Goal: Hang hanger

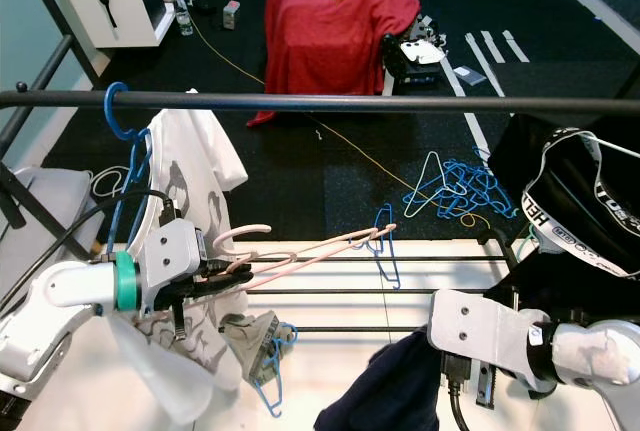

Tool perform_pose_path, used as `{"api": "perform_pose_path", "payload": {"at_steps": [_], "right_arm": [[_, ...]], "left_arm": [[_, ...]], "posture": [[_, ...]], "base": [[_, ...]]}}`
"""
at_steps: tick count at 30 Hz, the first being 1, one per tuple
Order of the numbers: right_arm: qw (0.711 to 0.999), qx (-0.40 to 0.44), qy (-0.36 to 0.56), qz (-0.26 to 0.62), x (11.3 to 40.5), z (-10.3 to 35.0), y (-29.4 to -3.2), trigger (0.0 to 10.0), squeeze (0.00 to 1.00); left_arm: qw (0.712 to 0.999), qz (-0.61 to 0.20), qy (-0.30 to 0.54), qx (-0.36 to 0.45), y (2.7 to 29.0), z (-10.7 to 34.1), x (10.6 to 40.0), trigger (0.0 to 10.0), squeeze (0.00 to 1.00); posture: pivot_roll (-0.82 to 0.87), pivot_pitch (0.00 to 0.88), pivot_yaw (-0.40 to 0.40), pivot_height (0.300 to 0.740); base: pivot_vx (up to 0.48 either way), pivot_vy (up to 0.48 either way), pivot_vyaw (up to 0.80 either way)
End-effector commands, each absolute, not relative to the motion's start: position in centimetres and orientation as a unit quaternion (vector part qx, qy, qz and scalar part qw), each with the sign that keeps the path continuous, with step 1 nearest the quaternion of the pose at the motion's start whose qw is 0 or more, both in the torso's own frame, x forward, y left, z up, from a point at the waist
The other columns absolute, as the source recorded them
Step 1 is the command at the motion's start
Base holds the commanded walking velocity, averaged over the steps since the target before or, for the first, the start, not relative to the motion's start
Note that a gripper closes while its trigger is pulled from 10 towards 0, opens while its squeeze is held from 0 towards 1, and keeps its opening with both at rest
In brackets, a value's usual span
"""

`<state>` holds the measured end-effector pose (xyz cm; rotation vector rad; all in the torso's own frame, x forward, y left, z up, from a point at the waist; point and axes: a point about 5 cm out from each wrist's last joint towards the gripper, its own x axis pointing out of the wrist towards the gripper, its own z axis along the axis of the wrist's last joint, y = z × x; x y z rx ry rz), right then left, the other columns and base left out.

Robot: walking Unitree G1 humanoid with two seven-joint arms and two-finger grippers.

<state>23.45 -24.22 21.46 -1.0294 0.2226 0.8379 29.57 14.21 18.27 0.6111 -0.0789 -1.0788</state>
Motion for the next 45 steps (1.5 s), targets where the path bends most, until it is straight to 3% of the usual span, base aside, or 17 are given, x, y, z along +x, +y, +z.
{"api": "perform_pose_path", "payload": {"at_steps": [1,6,11,13,20,28,32,35,45], "right_arm": [[0.787,-0.478,0.056,0.386,24.1,21.9,-23.3,10.0,0.0],[0.806,-0.439,-0.062,0.392,26.3,23.1,-19.6,10.0,0.0],[0.806,-0.431,-0.07,0.4,26.4,23.1,-19.1,10.0,0.0],[0.807,-0.405,-0.079,0.423,26.7,23.1,-18.3,10.0,0.0],[0.802,-0.412,-0.062,0.429,27.3,22.9,-19.3,10.0,0.0],[0.787,-0.414,-0.075,0.452,28.1,22.8,-18.3,10.0,0.0],[0.784,-0.413,-0.084,0.455,28.4,22.9,-17.8,10.0,0.0],[0.769,-0.406,-0.115,0.48,29.1,23.2,-15.4,10.0,0.0],[0.739,-0.394,-0.137,0.53,29.1,23.1,-13.1,10.0,0.0]], "left_arm": [[0.8,-0.517,-0.028,0.304,14.6,17.3,29.3,10.0,0.0],[0.777,-0.533,-0.03,0.335,15.6,16.5,28.6,10.0,0.0],[0.778,-0.531,-0.029,0.335,15.9,16.5,28.5,10.0,0.0],[0.797,-0.523,-0.022,0.301,17.2,17.0,27.8,10.0,0.0],[0.807,-0.51,-0.021,0.297,18.9,17.8,27.0,10.0,0.0],[0.765,-0.542,-0.033,0.347,18.9,17.8,26.3,10.0,0.0],[0.76,-0.546,-0.036,0.352,18.7,17.7,26.4,10.0,0.0],[0.754,-0.552,-0.045,0.353,17.8,17.5,26.8,10.0,0.0],[0.731,-0.579,0.004,0.36,20.3,17.8,25.5,10.0,0.0]], "posture": [[-0.31,0.169,0.132,0.74],[-0.29,0.168,0.132,0.74],[-0.29,0.168,0.131,0.74],[-0.26,0.167,0.109,0.74],[-0.25,0.175,0.109,0.74],[-0.25,0.19,0.113,0.74],[-0.25,0.191,0.11,0.74],[-0.25,0.191,0.111,0.74],[-0.21,0.198,0.097,0.74]], "base": [[0.0,0.0,0.0],[0.0,0.0,0.0],[0.0,0.0,0.0],[0.0,0.0,0.0],[0.0,0.0,0.0],[0.0,0.0,0.0],[0.0,0.0,0.0],[0.0,0.0,0.0],[0.0,0.0,0.0]]}}
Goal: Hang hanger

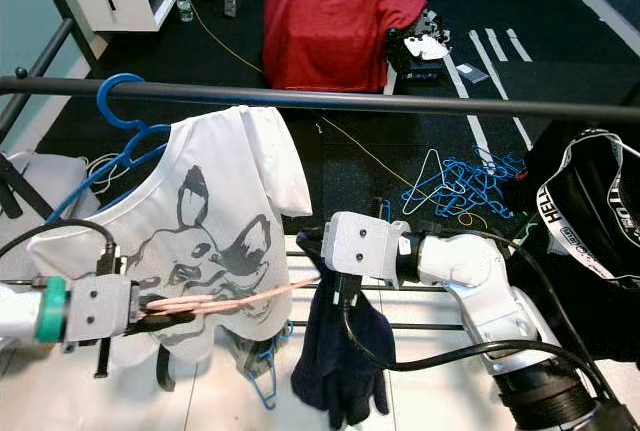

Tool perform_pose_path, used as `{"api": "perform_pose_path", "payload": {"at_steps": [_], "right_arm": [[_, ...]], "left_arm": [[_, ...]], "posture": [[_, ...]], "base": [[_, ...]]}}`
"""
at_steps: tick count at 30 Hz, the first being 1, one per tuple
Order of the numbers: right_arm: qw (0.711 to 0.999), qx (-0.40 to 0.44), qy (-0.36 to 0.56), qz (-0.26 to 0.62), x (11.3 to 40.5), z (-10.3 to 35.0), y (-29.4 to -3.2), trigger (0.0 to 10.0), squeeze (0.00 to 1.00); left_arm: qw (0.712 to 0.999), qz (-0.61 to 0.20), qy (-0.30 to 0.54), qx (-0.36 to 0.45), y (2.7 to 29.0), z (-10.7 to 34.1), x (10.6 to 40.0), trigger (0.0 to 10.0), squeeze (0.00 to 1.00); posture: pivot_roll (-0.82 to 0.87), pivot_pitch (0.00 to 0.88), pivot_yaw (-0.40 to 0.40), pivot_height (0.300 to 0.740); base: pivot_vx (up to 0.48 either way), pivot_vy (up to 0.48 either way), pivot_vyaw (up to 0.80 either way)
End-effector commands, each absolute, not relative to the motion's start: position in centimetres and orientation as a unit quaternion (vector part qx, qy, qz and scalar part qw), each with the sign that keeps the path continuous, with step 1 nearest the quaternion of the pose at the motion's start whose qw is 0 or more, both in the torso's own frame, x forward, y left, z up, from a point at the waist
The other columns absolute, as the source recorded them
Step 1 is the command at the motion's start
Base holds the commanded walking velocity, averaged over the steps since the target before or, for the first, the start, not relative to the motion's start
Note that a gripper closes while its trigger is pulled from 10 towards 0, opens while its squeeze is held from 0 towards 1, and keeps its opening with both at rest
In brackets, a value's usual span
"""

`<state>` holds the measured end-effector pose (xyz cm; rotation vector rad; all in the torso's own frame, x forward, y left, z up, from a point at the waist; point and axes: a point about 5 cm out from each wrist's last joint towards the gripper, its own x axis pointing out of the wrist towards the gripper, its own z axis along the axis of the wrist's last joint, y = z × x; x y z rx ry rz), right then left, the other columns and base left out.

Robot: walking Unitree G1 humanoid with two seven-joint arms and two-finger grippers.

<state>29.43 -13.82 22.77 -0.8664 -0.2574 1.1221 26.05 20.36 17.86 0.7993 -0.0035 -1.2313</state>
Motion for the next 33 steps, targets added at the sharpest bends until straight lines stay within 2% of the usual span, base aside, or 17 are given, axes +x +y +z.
{"api": "perform_pose_path", "payload": {"at_steps": [1,7,11,15,23,26,28,30,33], "right_arm": [[0.734,-0.392,-0.139,0.537,29.1,23.0,-12.8,10.0,0.0],[0.721,-0.387,-0.143,0.557,28.6,23.0,-12.1,10.0,0.0],[0.712,-0.393,-0.15,0.562,28.5,23.2,-12.0,10.0,0.0],[0.707,-0.387,-0.165,0.568,28.4,23.6,-11.3,10.0,0.0],[0.699,-0.348,-0.191,0.595,27.1,24.5,-9.4,10.0,0.0],[0.706,-0.321,-0.204,0.598,26.5,25.5,-9.1,10.0,0.0],[0.728,-0.272,-0.228,0.586,26.5,27.6,-9.2,10.0,0.0],[0.736,-0.244,-0.235,0.586,26.5,28.6,-9.2,10.0,0.0],[0.741,-0.224,-0.236,0.588,26.4,29.1,-9.3,10.0,0.0]], "left_arm": [[0.728,-0.582,0.007,0.362,20.3,17.7,25.4,10.0,0.0],[0.721,-0.591,0.008,0.361,20.3,17.6,25.2,10.0,0.0],[0.716,-0.638,0.019,0.283,19.2,18.4,24.5,10.0,0.0],[0.708,-0.657,0.014,0.261,18.2,18.6,24.6,10.0,0.0],[0.722,-0.634,-0.001,0.276,17.1,17.5,26.0,10.0,0.0],[0.727,-0.622,0.012,0.29,17.6,16.6,26.1,10.0,0.0],[0.726,-0.619,0.029,0.298,18.0,15.9,25.9,10.0,0.0],[0.729,-0.615,0.031,0.299,18.2,15.8,26.0,10.0,0.0],[0.732,-0.611,0.031,0.3,18.3,15.8,26.0,10.0,0.0]], "posture": [[-0.21,0.198,0.097,0.74],[-0.21,0.199,0.094,0.74],[-0.23,0.2,0.089,0.74],[-0.23,0.199,0.087,0.74],[-0.24,0.198,0.083,0.74],[-0.24,0.197,0.085,0.74],[-0.24,0.193,0.09,0.74],[-0.24,0.194,0.09,0.74],[-0.24,0.194,0.09,0.74]], "base": [[0.0,0.0,0.0],[0.0,0.0,0.0],[0.0,0.0,0.0],[0.0,0.0,0.0],[0.0,0.0,0.0],[0.0,0.0,0.0],[0.0,0.0,0.0],[0.0,0.0,0.0],[0.0,0.0,0.0]]}}
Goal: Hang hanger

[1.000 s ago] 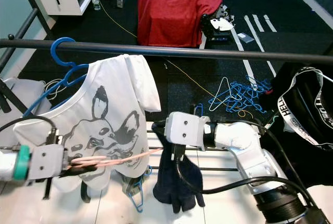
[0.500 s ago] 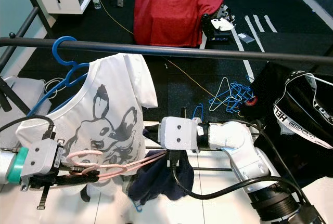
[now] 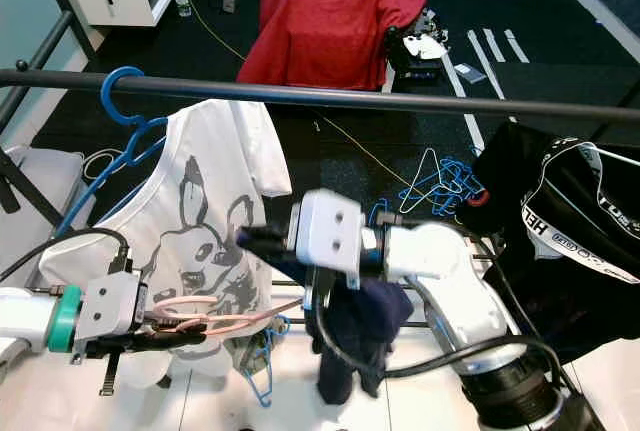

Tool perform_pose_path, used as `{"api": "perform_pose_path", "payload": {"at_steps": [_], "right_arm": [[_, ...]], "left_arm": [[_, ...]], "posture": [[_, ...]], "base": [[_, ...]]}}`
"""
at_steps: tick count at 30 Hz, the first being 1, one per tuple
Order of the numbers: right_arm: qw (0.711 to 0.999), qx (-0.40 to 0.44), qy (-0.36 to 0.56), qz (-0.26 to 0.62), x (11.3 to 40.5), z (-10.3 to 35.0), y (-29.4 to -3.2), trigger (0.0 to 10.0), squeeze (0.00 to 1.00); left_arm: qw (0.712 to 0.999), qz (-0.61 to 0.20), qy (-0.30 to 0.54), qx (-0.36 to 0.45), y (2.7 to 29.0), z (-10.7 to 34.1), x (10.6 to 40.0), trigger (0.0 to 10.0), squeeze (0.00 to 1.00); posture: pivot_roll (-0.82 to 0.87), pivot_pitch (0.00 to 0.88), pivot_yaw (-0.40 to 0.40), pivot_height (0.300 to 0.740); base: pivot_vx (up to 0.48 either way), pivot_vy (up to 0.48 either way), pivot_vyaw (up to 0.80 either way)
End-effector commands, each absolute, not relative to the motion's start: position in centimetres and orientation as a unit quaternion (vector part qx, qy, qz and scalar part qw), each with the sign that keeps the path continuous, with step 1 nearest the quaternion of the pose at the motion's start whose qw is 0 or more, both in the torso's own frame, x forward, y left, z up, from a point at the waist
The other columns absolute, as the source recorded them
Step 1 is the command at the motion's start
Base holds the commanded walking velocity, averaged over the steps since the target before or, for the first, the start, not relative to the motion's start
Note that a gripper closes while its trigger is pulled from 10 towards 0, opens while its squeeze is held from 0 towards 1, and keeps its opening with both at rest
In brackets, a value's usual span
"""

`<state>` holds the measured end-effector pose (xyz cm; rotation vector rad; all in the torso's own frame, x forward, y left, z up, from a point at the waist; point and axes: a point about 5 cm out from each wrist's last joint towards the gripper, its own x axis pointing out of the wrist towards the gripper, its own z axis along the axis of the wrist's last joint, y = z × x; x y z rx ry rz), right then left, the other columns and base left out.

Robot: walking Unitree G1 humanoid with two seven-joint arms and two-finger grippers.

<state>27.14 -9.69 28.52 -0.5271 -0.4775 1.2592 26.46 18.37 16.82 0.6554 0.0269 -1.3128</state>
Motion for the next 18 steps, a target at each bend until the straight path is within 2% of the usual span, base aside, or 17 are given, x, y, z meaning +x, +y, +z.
{"api": "perform_pose_path", "payload": {"at_steps": [1,2,3,7,9,10,14,17,18], "right_arm": [[0.735,-0.243,-0.213,0.596,26.3,28.2,-9.8,10.0,0.0],[0.723,-0.278,-0.176,0.607,26.1,26.6,-10.4,10.0,0.0],[0.723,-0.278,-0.176,0.607,26.1,26.6,-10.4,10.0,0.0],[0.676,-0.37,-0.066,0.634,25.2,22.0,-12.7,10.0,0.0],[0.676,-0.37,-0.066,0.634,25.2,22.0,-12.7,10.0,0.0],[0.66,-0.394,-0.038,0.638,24.9,21.0,-13.6,10.0,0.0],[0.645,-0.423,-0.007,0.637,24.7,20.2,-14.6,10.0,0.0],[0.644,-0.432,-0.003,0.632,25.0,20.1,-14.8,10.0,0.0],[0.653,-0.43,-0.01,0.624,25.4,20.5,-14.6,10.0,0.0]], "left_arm": [[0.74,-0.603,0.028,0.296,18.4,16.0,26.3,10.0,0.0],[0.748,-0.598,0.025,0.288,18.4,16.3,26.5,10.0,0.0],[0.748,-0.598,0.025,0.288,18.4,16.3,26.5,10.0,0.0],[0.76,-0.589,0.017,0.273,18.7,17.0,26.7,10.0,0.0],[0.76,-0.589,0.017,0.273,18.7,17.0,26.7,10.0,0.0],[0.76,-0.591,0.016,0.271,18.8,17.2,26.6,10.0,0.0],[0.756,-0.598,0.017,0.265,18.9,17.5,26.3,10.0,0.0],[0.751,-0.606,0.018,0.261,18.8,17.7,26.1,10.0,0.0],[0.748,-0.611,0.018,0.259,18.7,17.8,25.9,10.0,0.0]], "posture": [[-0.24,0.188,0.092,0.74],[-0.24,0.188,0.092,0.74],[-0.24,0.188,0.092,0.74],[-0.24,0.19,0.091,0.74],[-0.24,0.19,0.091,0.74],[-0.24,0.19,0.092,0.74],[-0.24,0.189,0.094,0.74],[-0.23,0.187,0.096,0.74],[-0.23,0.187,0.096,0.74]], "base": [[0.0,0.0,0.0],[0.0,0.0,0.0],[0.0,0.0,0.0],[0.0,0.0,0.0],[0.0,0.0,0.0],[0.0,0.0,0.0],[0.0,0.0,0.0],[0.0,0.0,0.0],[0.0,0.0,0.0]]}}
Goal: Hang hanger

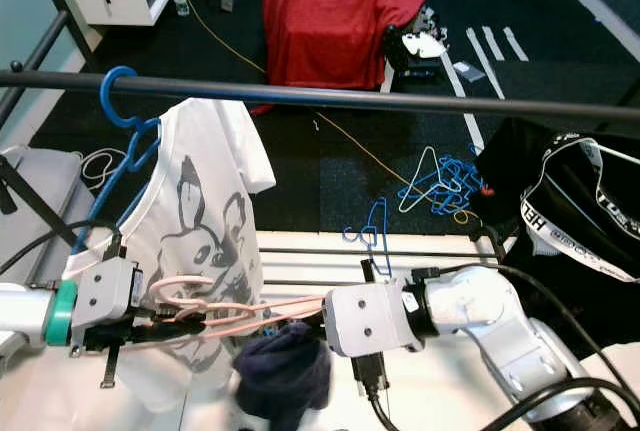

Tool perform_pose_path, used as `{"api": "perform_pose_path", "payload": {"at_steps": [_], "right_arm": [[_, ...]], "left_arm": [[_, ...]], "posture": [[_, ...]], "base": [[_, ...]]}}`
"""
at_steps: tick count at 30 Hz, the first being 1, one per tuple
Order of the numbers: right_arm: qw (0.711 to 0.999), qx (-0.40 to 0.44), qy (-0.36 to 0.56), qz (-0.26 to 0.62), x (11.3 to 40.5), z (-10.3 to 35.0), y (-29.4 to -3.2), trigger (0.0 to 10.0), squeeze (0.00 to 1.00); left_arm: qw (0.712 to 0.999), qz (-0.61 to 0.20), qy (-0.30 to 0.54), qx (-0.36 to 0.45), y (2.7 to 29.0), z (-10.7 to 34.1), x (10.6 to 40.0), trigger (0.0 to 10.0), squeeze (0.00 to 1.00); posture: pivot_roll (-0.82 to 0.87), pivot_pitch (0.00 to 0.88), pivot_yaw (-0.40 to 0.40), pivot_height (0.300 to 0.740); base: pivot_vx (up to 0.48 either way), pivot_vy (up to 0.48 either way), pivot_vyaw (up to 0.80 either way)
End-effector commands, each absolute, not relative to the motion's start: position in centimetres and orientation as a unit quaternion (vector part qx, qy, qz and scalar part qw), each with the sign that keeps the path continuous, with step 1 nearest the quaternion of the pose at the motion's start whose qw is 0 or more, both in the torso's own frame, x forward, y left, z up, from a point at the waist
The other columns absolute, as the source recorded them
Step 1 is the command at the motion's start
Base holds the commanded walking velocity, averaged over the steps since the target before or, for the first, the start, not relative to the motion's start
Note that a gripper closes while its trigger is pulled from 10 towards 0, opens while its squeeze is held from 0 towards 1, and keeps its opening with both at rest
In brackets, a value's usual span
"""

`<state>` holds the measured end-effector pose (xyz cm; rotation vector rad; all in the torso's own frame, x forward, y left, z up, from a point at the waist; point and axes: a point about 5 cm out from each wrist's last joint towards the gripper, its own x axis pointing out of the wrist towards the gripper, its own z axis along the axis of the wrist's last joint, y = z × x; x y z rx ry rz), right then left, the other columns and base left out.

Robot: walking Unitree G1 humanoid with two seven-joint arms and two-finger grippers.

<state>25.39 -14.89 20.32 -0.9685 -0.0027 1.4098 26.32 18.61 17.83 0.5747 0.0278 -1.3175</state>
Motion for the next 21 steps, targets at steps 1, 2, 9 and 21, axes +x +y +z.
{"api": "perform_pose_path", "payload": {"at_steps": [1,2,9,21], "right_arm": [[0.659,-0.428,-0.017,0.619,25.6,20.7,-14.5,10.0,0.0],[0.659,-0.428,-0.017,0.619,25.6,20.7,-14.5,10.0,0.0],[0.689,-0.392,-0.047,0.608,25.5,22.0,-14.0,10.0,0.0],[0.681,-0.354,-0.018,0.641,23.4,22.1,-14.4,10.0,0.0]], "left_arm": [[0.747,-0.613,0.017,0.258,18.6,17.9,25.8,10.0,0.0],[0.747,-0.613,0.017,0.258,18.6,17.9,25.8,10.0,0.0],[0.761,-0.58,0.017,0.291,19.3,17.5,26.6,10.0,0.0],[0.738,-0.573,0.037,0.354,21.9,19.2,28.0,10.0,0.0]], "posture": [[-0.23,0.187,0.096,0.74],[-0.23,0.187,0.096,0.74],[-0.22,0.196,0.098,0.74],[-0.23,0.204,0.109,0.74]], "base": [[0.0,0.0,0.0],[0.0,0.0,0.0],[0.0,0.0,0.0],[0.0,0.0,0.0]]}}
